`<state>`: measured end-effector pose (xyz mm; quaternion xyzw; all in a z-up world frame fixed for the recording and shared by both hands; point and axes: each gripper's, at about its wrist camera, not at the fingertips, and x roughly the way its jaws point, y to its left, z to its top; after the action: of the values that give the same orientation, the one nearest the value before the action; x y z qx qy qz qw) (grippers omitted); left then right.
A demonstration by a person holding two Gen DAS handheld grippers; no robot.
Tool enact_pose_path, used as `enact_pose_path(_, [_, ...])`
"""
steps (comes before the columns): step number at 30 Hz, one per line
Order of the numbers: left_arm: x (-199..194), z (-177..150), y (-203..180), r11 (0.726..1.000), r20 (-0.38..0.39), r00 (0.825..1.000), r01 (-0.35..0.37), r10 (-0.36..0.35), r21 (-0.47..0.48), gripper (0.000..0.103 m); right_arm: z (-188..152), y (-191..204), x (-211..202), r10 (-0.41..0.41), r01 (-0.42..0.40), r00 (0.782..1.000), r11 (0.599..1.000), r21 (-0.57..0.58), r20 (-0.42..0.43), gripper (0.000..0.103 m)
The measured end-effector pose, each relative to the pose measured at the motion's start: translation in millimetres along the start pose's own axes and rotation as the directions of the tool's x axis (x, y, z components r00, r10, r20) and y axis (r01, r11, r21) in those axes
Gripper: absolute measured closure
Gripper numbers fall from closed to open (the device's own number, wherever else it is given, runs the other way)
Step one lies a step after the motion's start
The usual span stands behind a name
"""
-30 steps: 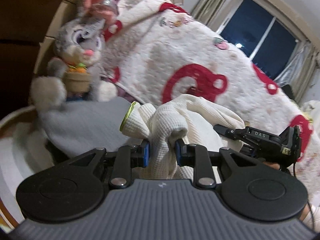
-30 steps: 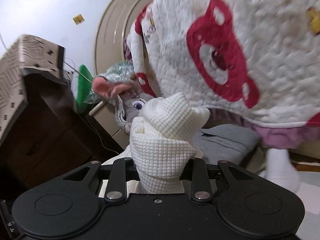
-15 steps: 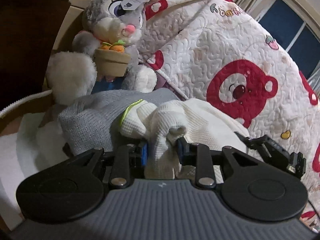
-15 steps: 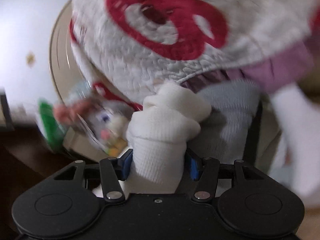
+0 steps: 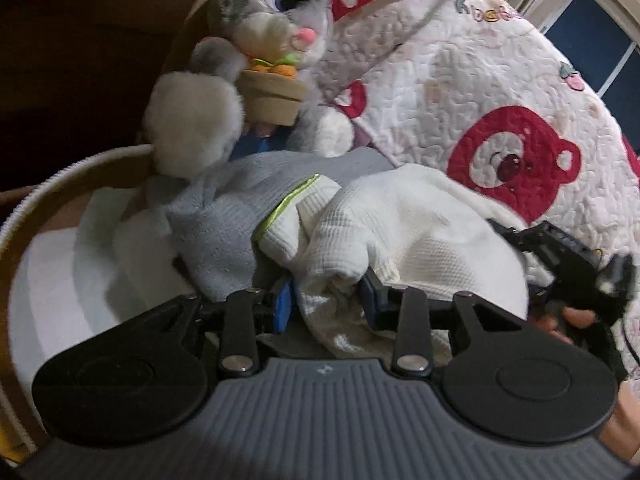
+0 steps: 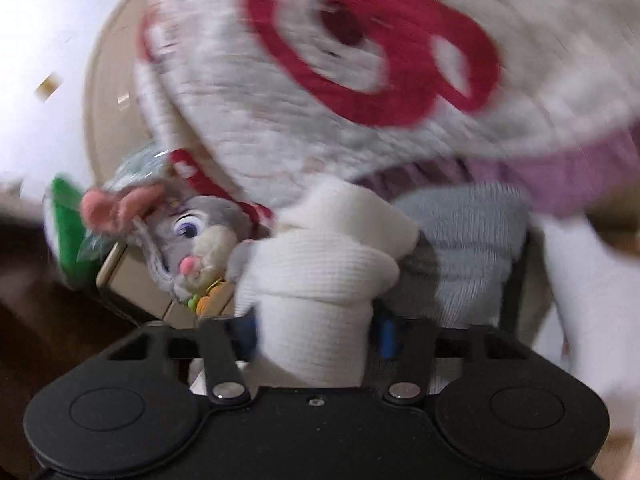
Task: Fold clothes
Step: 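Lift the folded shirt with both grippers and carry it toward the clothes stack, then lower the folded shirt onto the grey clothes stack with both grippers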
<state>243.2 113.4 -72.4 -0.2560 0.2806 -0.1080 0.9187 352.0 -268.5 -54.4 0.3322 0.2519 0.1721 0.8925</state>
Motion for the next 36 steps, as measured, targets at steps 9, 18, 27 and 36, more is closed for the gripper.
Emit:
enact_pose_path(9, [-4.3, 5.7, -12.1, 0.999, -0.004, 1.000, -0.019, 0.019, 0.046, 0.069, 16.1, -1.8, 11.3, -0.173, 0.169, 0.985, 0.980, -0.107, -0.028, 0.046])
enact_pose_path(18, [-37.6, 29.7, -77.1, 0.939, 0.003, 0.996, -0.087, 0.091, 0.333, 0.068, 23.5, 12.7, -11.9, -0.273, 0.283, 0.959, 0.939, -0.195, 0.078, 0.041])
enact_pose_path(27, [26.7, 13.7, -115.6, 0.876, -0.074, 0.997, 0.046, -0.012, 0.480, 0.065, 21.5, 72.8, -5.8, -0.103, 0.027, 0.988, 0.857, -0.514, -0.119, 0.069])
enact_pose_path(36, [21.1, -6.9, -101.3, 0.905, -0.051, 0.999, 0.028, -0.007, 0.424, 0.064, 12.6, 48.4, 44.3, -0.285, 0.210, 0.958, 0.748, -0.630, -0.019, 0.054])
